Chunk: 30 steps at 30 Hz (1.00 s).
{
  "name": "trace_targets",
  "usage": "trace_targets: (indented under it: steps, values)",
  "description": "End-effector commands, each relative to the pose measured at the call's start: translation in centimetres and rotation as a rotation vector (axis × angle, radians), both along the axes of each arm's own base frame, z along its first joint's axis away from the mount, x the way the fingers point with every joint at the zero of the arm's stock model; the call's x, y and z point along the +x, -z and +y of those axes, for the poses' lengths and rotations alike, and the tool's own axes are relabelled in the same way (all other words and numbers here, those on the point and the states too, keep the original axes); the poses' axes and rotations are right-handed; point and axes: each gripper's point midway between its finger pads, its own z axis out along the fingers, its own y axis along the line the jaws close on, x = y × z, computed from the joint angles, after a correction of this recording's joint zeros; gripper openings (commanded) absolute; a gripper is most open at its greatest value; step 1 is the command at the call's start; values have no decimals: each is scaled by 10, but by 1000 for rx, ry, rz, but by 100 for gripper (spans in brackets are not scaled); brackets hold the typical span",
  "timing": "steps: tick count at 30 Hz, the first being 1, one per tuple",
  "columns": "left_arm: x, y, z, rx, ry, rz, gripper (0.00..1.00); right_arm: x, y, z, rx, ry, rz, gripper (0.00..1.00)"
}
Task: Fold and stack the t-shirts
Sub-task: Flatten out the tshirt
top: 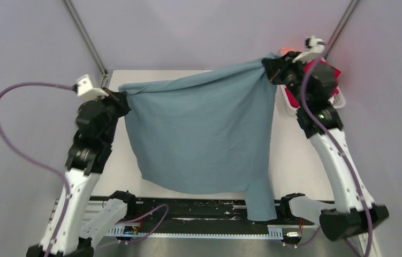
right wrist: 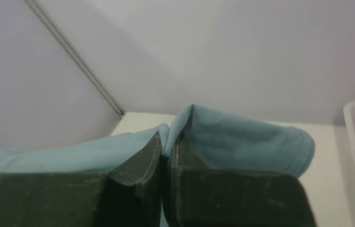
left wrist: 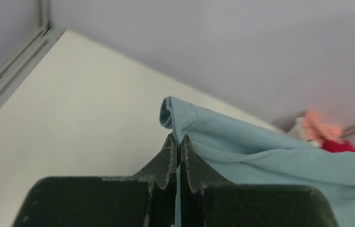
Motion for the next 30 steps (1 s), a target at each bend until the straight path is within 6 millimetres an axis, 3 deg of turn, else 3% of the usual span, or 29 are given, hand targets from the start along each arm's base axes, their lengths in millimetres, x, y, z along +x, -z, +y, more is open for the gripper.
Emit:
trace_targets:
  steps: [1,2,3,4,5,6,7,8,9,12,14,15,19,21,23,25,29,30]
  values:
    - [80,122,39,94,-332,340,0,97,118,0,-17,127,221,4]
    - [90,140,42,96,-354,389,0,114,151,3,-29,137,277,5]
    - [111,177,47,113,-376,498,0,129,183,5,-54,144,334,7]
    - [122,193,42,102,-344,554,2,145,215,5,-86,161,393,9]
    - [137,228,48,98,-357,684,12,160,244,1,-112,197,447,13]
    - [144,245,44,89,-328,751,19,173,270,0,-136,214,491,18]
    - [158,270,47,102,-336,845,51,185,293,2,-161,210,531,30]
    - [164,280,46,108,-332,880,69,198,309,8,-179,191,553,49]
    - [175,294,45,119,-329,925,92,210,323,16,-190,151,571,64]
    - [195,310,31,106,-254,952,100,230,342,30,-191,102,619,86]
    - [203,303,25,97,-217,922,100,236,337,30,-177,120,614,99]
    - [203,302,24,96,-213,919,100,235,331,28,-172,128,606,100]
    - [192,292,23,82,-202,893,100,216,307,18,-172,163,579,100]
    - [183,288,17,63,-166,877,100,197,290,5,-172,213,556,100]
    - [172,284,7,28,-112,861,100,169,291,-3,-166,227,584,100]
    - [156,285,-8,-22,-37,861,100,135,299,-5,-144,211,633,100]
    - [114,297,-54,-79,145,848,100,67,338,1,-85,138,760,100]
    - [98,308,-60,-83,163,869,100,53,347,1,-82,130,798,100]
